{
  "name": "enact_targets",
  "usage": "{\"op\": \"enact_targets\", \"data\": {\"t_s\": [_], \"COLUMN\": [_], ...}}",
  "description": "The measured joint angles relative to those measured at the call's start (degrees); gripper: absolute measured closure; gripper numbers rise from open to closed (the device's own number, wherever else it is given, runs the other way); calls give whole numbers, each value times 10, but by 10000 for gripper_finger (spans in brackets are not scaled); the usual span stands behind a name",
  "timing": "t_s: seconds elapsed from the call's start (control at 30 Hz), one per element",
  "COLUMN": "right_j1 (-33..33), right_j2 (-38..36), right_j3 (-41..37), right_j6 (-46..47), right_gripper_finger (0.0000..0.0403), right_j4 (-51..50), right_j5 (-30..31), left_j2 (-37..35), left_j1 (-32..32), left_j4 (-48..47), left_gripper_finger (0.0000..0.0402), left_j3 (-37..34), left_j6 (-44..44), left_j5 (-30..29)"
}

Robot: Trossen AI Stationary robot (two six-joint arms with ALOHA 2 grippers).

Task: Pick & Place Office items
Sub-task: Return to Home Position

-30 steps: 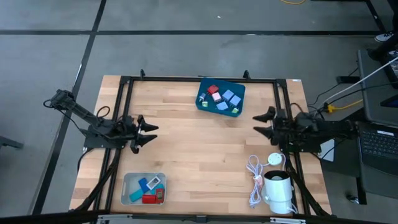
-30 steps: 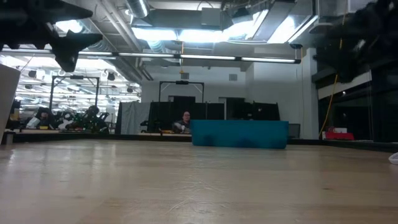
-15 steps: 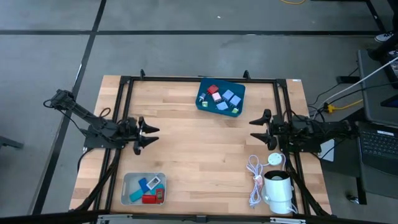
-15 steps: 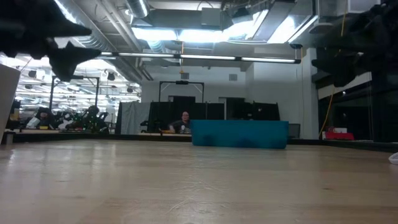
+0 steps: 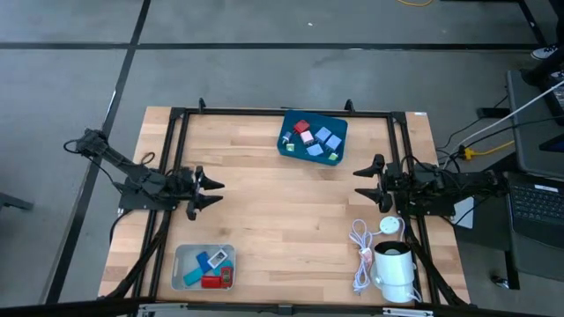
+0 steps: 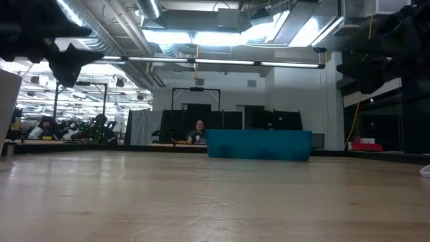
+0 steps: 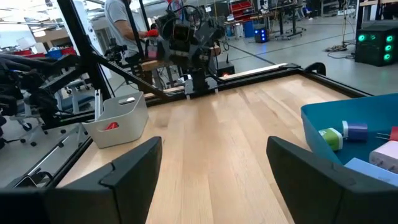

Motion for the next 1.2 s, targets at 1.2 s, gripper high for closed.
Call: {"op": "enact_targets", "data": {"t_s": [1.2], "right_j1": [0], "right_j2": [-8], "right_j3": [-22], "right_j6": [-1], "right_gripper_finger": [107], "right_j4": [66], "right_j5": [0], "left_j2": [-143], "left_j1": [129], "left_j4": [-83], "left_gripper_finger": [184], "left_j3": [0], "left_j6": [-5], "left_j5": [43]}}
